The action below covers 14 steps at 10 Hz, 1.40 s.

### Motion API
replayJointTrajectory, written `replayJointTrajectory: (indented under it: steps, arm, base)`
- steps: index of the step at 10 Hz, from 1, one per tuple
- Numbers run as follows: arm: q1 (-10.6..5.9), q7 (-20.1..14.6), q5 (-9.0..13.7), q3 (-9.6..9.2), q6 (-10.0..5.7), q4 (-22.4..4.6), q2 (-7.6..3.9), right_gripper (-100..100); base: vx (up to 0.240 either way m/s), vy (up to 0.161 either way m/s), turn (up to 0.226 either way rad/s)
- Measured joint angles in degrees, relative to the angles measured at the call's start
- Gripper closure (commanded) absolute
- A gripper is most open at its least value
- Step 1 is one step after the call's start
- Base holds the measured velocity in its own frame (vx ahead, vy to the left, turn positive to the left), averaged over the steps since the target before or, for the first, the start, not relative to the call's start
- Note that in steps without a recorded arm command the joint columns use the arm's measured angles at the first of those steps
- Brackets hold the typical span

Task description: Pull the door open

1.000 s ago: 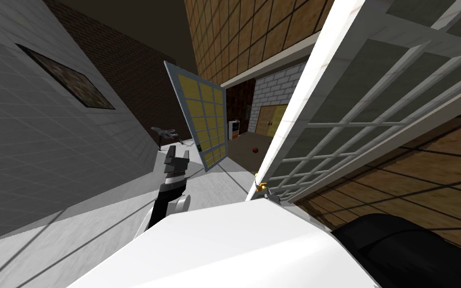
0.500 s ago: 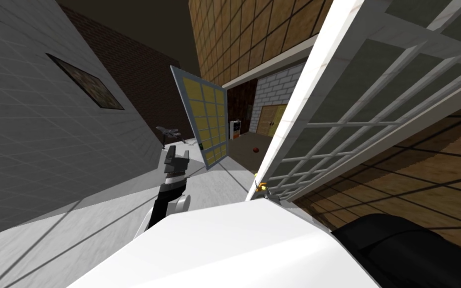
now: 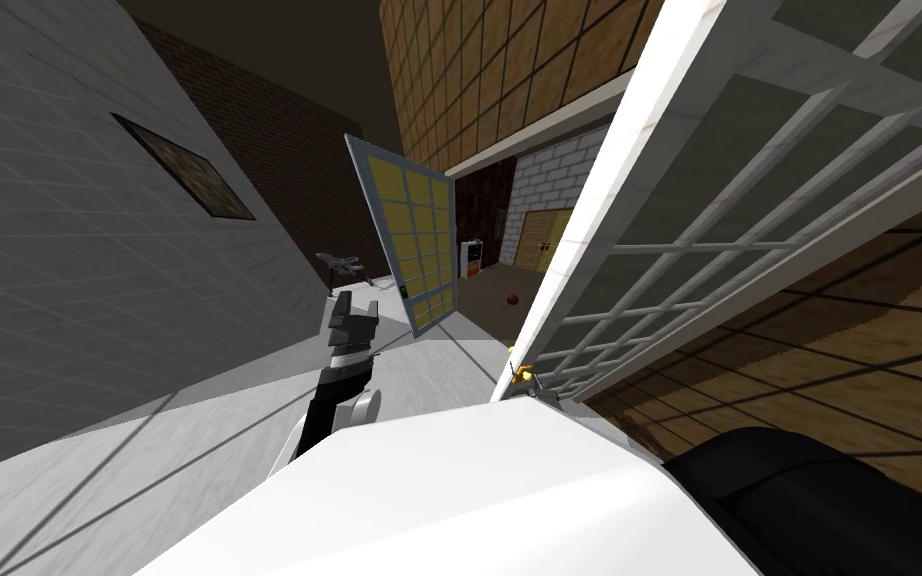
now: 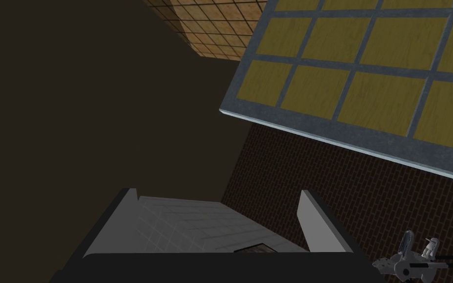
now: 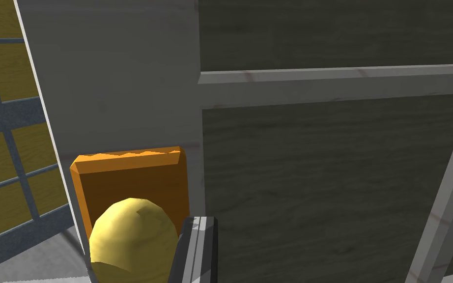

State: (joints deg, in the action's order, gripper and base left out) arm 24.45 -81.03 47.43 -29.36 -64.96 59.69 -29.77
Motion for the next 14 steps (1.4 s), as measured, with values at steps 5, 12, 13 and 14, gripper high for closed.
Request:
replayJointTrajectory:
  steps: [5,12,13,14]
  arm:
    - [0.25,0.0,0.0,-0.06,-0.23,0.0,-0.22,-100]
    - [-0.12,-0.3,0.7,0.87,-0.24,-1.5,0.13,100]
    - [-0.12,-0.3,0.7,0.87,-0.23,-1.4,0.14,-100]
    - [-0.21,-0.7,0.5,0.63,-0.72,-1.5,-0.53,-100]
  base:
    - [-0.016,-0.012,0.027]
    - [0.002,-0.003,-0.002]
    - [-0.167,0.004,0.142]
    - [-0.211,-0.016,0.161]
